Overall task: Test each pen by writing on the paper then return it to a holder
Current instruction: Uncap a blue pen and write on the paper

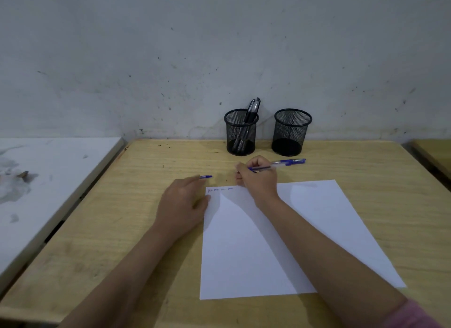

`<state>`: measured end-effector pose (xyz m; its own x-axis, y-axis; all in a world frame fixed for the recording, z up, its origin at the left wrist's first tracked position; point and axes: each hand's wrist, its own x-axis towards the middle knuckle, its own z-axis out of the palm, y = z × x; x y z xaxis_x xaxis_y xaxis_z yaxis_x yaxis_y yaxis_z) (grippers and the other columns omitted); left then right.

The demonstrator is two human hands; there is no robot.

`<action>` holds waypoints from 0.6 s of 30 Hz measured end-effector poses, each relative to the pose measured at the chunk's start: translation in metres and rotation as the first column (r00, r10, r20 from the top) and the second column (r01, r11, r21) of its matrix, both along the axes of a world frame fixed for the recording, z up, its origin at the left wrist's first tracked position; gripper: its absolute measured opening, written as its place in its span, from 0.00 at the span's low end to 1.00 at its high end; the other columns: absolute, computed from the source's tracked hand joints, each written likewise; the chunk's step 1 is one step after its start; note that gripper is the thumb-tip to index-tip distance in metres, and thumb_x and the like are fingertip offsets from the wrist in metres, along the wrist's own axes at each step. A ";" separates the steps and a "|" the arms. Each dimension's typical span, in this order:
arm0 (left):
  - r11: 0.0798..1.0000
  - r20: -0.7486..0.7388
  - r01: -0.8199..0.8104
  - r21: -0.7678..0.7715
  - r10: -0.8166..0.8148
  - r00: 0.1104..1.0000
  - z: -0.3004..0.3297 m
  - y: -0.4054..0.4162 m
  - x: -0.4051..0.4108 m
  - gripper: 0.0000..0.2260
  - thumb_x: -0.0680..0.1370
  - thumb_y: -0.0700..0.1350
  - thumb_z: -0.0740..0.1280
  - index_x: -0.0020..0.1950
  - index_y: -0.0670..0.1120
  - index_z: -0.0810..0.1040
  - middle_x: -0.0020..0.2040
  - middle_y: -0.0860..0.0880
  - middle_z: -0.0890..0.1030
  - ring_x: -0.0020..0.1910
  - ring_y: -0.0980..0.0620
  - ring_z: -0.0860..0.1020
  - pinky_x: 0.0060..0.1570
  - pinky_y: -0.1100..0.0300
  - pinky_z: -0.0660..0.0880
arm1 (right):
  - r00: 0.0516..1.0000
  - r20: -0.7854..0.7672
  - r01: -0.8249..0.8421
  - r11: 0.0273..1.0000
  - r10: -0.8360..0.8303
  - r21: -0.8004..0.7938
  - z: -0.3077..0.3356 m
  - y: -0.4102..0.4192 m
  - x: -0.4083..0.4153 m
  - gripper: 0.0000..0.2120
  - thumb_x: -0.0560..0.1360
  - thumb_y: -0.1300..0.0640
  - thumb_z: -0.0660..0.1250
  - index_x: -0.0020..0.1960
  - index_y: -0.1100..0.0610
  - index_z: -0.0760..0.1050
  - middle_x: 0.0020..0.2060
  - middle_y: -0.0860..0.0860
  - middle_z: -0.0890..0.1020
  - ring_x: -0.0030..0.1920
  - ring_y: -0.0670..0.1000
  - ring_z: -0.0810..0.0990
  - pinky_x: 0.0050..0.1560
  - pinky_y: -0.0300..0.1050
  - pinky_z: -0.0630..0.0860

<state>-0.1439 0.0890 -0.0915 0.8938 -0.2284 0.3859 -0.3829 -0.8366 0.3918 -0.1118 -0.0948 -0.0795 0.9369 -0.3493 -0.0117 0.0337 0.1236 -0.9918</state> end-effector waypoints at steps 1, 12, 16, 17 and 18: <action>1.000 0.022 -0.027 -0.016 0.028 0.999 0.001 -0.001 0.006 0.19 0.71 0.50 0.64 0.60 0.47 0.77 0.60 0.47 0.79 0.57 0.46 0.76 0.56 0.54 0.71 | 1.000 -0.006 -0.012 1.000 0.013 0.022 0.001 0.000 0.000 0.10 0.71 0.66 0.69 0.36 0.59 0.70 0.28 0.54 0.79 0.30 0.49 0.81 0.38 0.46 0.81; 0.994 0.046 -0.107 0.009 0.107 0.993 0.005 -0.011 0.044 0.12 0.74 0.37 0.63 0.52 0.45 0.83 0.48 0.47 0.84 0.46 0.47 0.79 0.43 0.57 0.73 | 0.991 -0.035 -0.128 0.991 0.127 -0.032 0.014 -0.010 -0.010 0.08 0.66 0.64 0.76 0.39 0.56 0.78 0.34 0.51 0.82 0.33 0.48 0.79 0.42 0.45 0.80; 0.973 0.099 -0.066 -0.222 0.089 0.991 0.015 -0.018 0.035 0.08 0.74 0.37 0.67 0.50 0.44 0.83 0.43 0.48 0.83 0.41 0.50 0.79 0.41 0.56 0.76 | 0.978 -0.015 -0.209 0.977 0.209 -0.033 0.021 -0.015 -0.022 0.07 0.66 0.65 0.76 0.39 0.57 0.80 0.37 0.55 0.83 0.40 0.51 0.81 0.49 0.49 0.80; 0.958 0.126 -0.038 -0.284 0.076 0.989 0.018 -0.021 0.031 0.07 0.73 0.37 0.68 0.49 0.44 0.83 0.42 0.48 0.83 0.40 0.51 0.79 0.41 0.56 0.76 | 0.976 -0.003 -0.217 0.976 0.217 -0.032 0.024 -0.017 -0.026 0.06 0.66 0.66 0.75 0.39 0.57 0.80 0.37 0.55 0.83 0.40 0.51 0.81 0.50 0.49 0.80; 0.939 0.148 -0.007 -0.343 0.061 0.987 0.022 -0.023 0.028 0.06 0.73 0.36 0.69 0.48 0.43 0.83 0.42 0.48 0.83 0.39 0.51 0.79 0.42 0.57 0.77 | 0.974 0.013 -0.224 0.974 0.225 -0.023 0.027 -0.018 -0.029 0.06 0.67 0.66 0.74 0.39 0.58 0.80 0.36 0.56 0.83 0.40 0.52 0.81 0.51 0.50 0.80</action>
